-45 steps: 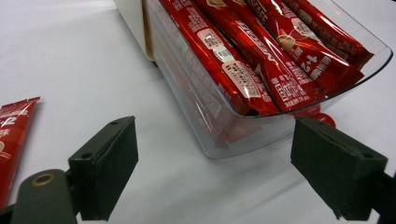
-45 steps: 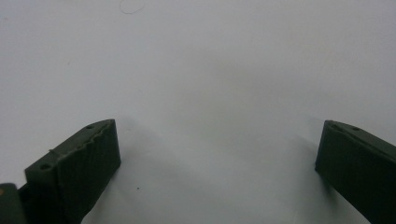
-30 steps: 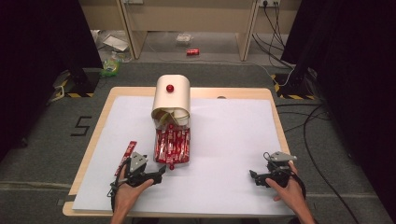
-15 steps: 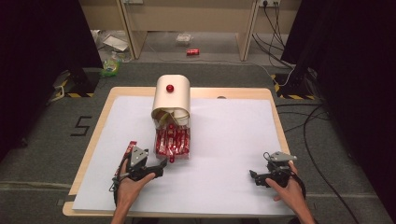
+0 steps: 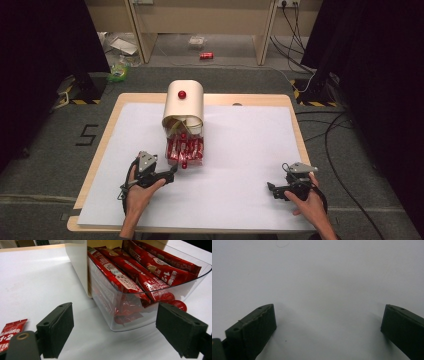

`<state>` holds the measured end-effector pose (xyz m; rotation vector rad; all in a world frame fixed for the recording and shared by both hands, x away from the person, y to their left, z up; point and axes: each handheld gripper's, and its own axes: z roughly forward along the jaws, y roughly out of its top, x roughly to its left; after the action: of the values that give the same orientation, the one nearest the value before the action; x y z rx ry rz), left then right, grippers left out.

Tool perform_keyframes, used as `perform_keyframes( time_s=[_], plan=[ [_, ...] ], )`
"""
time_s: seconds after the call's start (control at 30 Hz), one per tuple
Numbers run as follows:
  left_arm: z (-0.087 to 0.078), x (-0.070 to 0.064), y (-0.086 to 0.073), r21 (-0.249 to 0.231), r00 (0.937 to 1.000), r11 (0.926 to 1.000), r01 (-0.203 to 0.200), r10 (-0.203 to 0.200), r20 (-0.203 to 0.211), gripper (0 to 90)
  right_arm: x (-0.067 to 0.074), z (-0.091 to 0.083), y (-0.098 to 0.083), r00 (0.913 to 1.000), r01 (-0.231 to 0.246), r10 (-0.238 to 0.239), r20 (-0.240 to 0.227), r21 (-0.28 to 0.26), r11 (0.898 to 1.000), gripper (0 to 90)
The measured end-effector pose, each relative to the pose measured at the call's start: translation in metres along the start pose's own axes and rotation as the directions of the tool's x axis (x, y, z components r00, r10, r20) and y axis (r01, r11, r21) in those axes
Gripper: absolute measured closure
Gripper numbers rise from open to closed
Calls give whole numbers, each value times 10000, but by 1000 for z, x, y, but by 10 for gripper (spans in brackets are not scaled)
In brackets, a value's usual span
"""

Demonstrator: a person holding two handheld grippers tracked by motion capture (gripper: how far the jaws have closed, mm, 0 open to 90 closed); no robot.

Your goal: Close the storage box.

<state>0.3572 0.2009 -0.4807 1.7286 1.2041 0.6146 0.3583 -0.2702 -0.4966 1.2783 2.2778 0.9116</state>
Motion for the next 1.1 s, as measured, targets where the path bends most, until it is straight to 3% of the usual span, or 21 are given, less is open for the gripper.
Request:
perform_keyframes(
  time_s=[0.4, 1.1],
  plan=[
    [8, 1, 5, -12, 9999, 9999, 113, -113, 71, 141, 0, 0, 0, 10000, -18, 18, -6, -12, 10000, 4],
    [22, -2, 17, -47, 9997, 9999, -120, 121, 231, 141, 0, 0, 0, 10000, -20, 20, -6, -3, 10000, 4]
  ],
)
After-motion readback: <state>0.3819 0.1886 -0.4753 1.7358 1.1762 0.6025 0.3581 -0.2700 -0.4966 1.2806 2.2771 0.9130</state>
